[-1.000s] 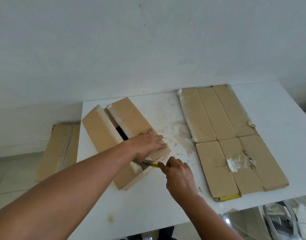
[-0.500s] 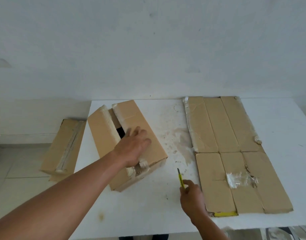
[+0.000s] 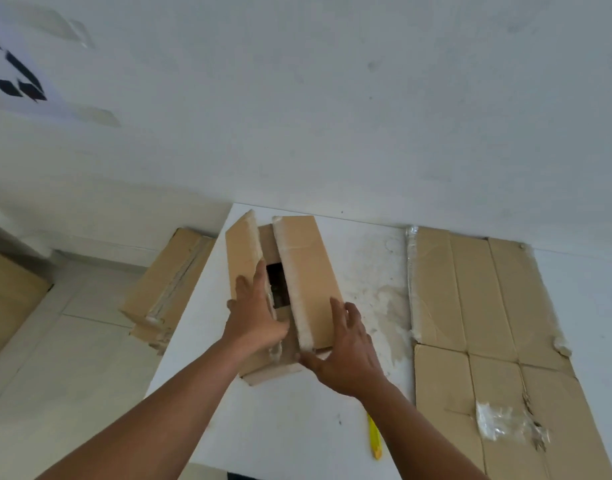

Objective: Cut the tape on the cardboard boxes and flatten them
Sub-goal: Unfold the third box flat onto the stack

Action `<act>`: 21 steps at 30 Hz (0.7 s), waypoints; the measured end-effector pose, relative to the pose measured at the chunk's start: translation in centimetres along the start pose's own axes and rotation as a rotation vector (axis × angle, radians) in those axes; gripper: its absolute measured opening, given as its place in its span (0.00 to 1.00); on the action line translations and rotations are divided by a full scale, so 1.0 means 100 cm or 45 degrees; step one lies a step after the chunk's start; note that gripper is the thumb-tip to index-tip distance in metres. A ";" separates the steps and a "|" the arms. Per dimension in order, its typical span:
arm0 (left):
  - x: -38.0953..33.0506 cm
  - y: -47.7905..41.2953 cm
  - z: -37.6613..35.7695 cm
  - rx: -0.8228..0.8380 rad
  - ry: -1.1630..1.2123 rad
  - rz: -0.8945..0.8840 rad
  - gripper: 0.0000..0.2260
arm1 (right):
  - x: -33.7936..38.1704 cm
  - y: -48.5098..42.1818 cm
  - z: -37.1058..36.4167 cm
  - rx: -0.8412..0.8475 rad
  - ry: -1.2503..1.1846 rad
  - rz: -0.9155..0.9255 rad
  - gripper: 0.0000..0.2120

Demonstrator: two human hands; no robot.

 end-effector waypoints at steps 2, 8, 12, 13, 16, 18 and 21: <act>0.003 0.002 0.007 -0.006 0.135 -0.069 0.55 | 0.008 -0.006 0.002 -0.012 0.107 -0.046 0.55; 0.023 0.009 0.036 0.001 0.477 -0.154 0.45 | 0.011 0.015 0.021 -0.042 -0.064 -0.119 0.43; 0.049 0.008 0.052 0.008 0.753 -0.098 0.39 | 0.021 0.037 0.061 -0.107 -0.506 -0.131 0.29; 0.058 0.007 0.055 -0.001 0.831 -0.056 0.35 | 0.023 0.042 0.070 -0.135 -0.634 -0.151 0.25; 0.091 0.001 0.064 -0.013 0.925 0.054 0.23 | 0.029 0.050 0.085 -0.245 -0.837 -0.217 0.18; 0.110 -0.002 0.071 -0.026 0.846 0.067 0.21 | 0.041 0.054 0.092 -0.313 -1.027 -0.231 0.18; 0.131 -0.001 0.083 -0.075 0.514 0.053 0.22 | 0.076 0.056 0.091 -0.325 -1.163 -0.176 0.17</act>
Point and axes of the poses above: each hand's wrist, its own y-axis away from the middle knuckle, its own z-axis out of the back of the hand, x = y × z, the point moved 7 cm from there along -y, towards the middle knuckle, and after that the axes turned 1 degree about z, right-handed, at the moved point
